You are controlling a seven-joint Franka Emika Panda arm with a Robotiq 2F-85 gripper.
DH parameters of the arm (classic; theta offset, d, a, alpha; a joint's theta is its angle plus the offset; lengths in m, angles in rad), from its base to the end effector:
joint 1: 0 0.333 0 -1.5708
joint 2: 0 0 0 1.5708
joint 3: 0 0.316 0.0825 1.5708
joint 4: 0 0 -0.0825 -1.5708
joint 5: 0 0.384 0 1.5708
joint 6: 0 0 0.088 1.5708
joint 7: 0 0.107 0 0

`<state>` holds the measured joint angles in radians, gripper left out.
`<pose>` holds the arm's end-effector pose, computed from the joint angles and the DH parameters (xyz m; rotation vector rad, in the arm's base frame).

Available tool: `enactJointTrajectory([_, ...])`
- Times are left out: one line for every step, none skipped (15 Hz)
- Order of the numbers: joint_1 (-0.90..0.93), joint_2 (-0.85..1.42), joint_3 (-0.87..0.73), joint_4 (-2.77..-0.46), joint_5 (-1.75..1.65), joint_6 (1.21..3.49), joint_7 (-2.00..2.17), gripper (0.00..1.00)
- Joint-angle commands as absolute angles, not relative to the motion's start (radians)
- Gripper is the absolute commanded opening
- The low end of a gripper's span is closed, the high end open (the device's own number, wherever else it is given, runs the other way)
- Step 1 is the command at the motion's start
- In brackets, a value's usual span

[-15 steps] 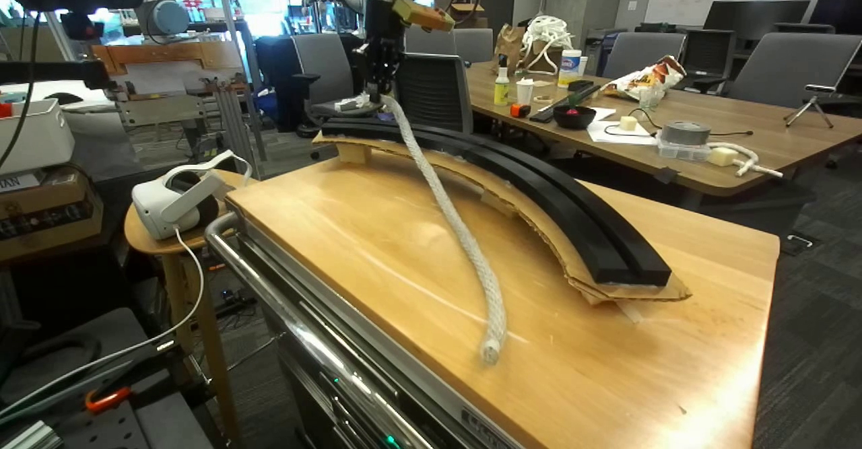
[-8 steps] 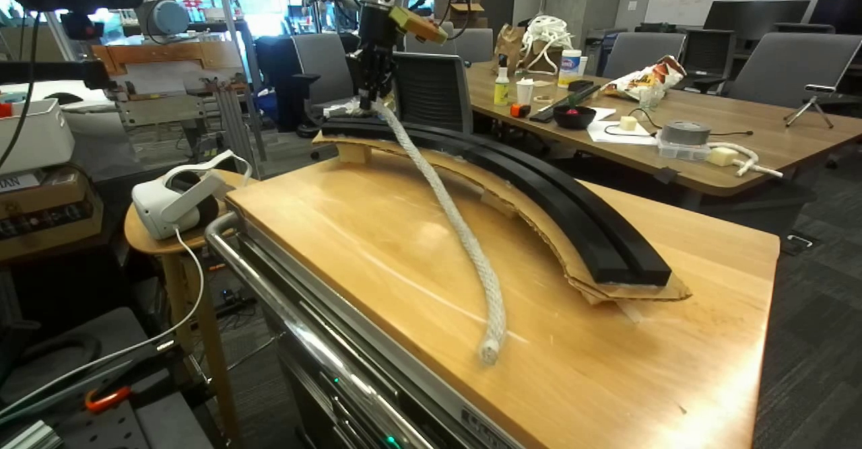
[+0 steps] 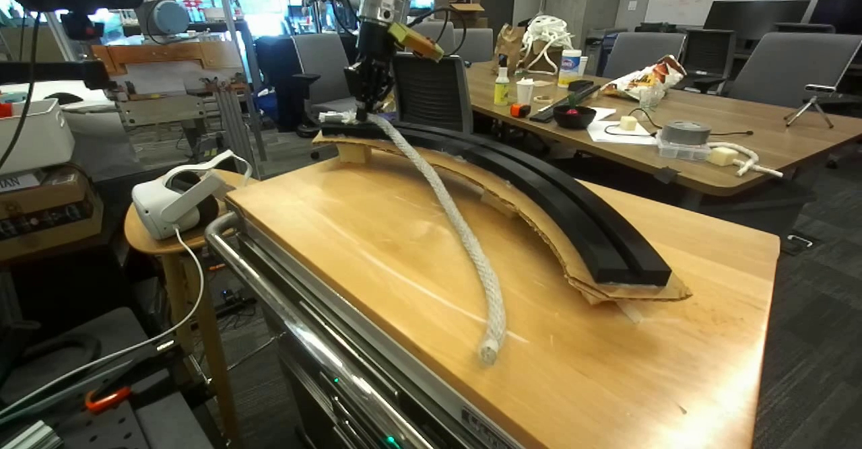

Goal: Lay the rope on the black board

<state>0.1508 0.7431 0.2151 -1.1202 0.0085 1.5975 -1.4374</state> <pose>0.6890 0.2177 0.3600 -1.8236 -2.2171 0.1925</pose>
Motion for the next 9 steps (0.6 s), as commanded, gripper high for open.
enactJointTrajectory([0.158, 0.781, 0.215, -1.048, 0.014, 1.571, -1.428, 0.03])
enactJointTrajectory([0.159, 0.784, 0.215, -1.045, 0.014, 1.572, -1.426, 0.03])
enactJointTrajectory([0.160, 0.786, 0.215, -1.042, 0.013, 1.574, -1.424, 0.03])
enactJointTrajectory([0.160, 0.788, 0.215, -1.040, 0.013, 1.573, -1.423, 0.03])
enactJointTrajectory([0.160, 0.789, 0.214, -1.039, 0.013, 1.575, -1.422, 0.03])
enactJointTrajectory([0.159, 0.787, 0.215, -1.041, 0.015, 1.577, -1.420, 0.03])
enactJointTrajectory([0.158, 0.782, 0.216, -1.044, 0.019, 1.582, -1.418, 0.03])
enactJointTrajectory([0.153, 0.771, 0.219, -1.058, 0.020, 1.595, -1.419, 0.32])
enactJointTrajectory([0.150, 0.757, 0.219, -1.065, 0.023, 1.612, -1.412, 0.36])
